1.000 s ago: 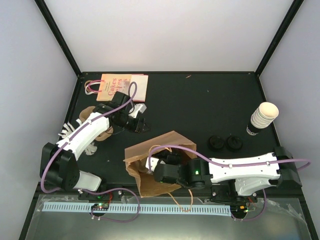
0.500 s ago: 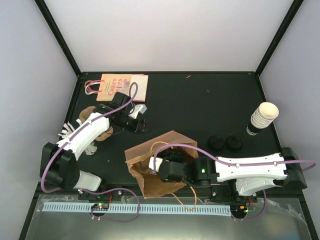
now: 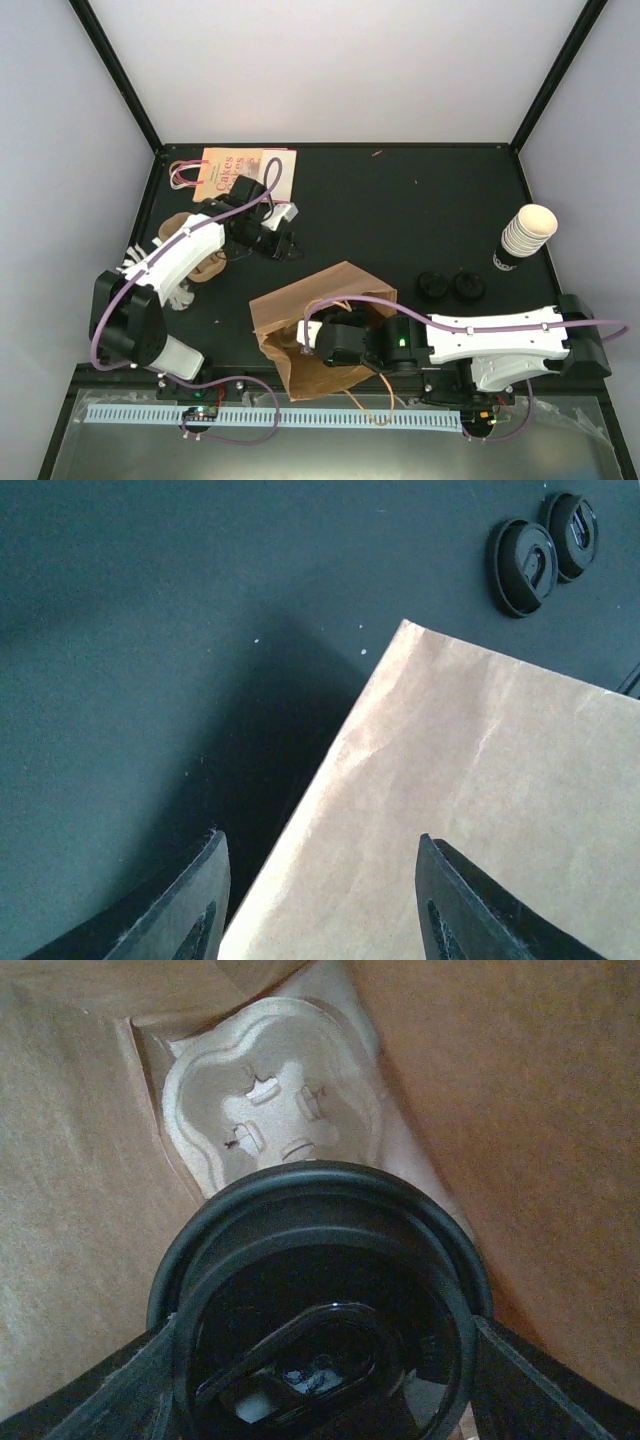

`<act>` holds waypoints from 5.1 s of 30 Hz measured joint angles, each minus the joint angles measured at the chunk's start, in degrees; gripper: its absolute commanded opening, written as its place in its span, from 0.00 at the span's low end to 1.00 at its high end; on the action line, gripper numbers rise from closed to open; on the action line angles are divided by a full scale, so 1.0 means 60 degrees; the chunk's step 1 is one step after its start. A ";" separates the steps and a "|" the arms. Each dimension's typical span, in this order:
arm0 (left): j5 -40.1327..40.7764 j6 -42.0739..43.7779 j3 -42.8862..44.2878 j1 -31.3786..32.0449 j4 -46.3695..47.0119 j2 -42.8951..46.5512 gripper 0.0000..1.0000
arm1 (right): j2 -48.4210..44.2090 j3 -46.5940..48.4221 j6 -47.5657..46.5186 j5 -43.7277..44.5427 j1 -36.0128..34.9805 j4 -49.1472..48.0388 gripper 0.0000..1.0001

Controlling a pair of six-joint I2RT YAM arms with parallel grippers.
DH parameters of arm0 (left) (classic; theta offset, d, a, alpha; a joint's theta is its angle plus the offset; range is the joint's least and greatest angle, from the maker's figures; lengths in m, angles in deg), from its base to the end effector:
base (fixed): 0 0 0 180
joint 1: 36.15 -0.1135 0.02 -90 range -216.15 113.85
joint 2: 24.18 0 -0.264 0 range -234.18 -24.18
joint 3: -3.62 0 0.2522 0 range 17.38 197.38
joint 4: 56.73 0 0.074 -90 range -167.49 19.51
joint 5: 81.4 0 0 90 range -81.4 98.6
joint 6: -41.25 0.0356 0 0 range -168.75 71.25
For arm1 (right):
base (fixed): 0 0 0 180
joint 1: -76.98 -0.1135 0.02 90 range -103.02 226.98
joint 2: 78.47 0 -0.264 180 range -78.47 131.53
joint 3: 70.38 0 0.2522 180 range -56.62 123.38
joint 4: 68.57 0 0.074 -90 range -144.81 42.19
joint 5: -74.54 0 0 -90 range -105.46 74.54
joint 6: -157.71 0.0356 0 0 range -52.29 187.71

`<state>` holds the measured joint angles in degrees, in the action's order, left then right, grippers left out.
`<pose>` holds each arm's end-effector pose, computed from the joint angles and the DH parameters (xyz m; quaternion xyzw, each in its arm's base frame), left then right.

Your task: Pack the takeout coffee

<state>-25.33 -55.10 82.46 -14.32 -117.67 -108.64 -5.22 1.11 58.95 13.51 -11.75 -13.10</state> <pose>0.2587 -0.1251 0.2566 0.1849 0.9200 -0.3244 0.1189 0.0228 0.2525 0.2701 -0.6518 0.6656 -0.0084 0.3635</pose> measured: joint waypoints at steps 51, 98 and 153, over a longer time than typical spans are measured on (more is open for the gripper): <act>-0.0255 0.0288 0.0517 0.0182 -0.0306 -0.1552 0.53 | 0.2608 0.1231 -0.2106 0.3180 -0.1814 -0.0688 0.57; -0.0903 -0.0215 0.3861 0.1300 0.0219 -0.4885 0.58 | 0.2404 0.0718 -0.0470 0.3472 -0.1373 0.1144 0.53; -0.1931 0.0393 0.3555 0.1690 0.0051 -0.5311 0.47 | 0.1694 -0.0980 -0.1162 0.3144 -0.0732 -0.0998 0.53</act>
<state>-36.92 -52.74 103.79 -4.18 -117.36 -140.51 4.95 -4.77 51.98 32.38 -16.14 -19.09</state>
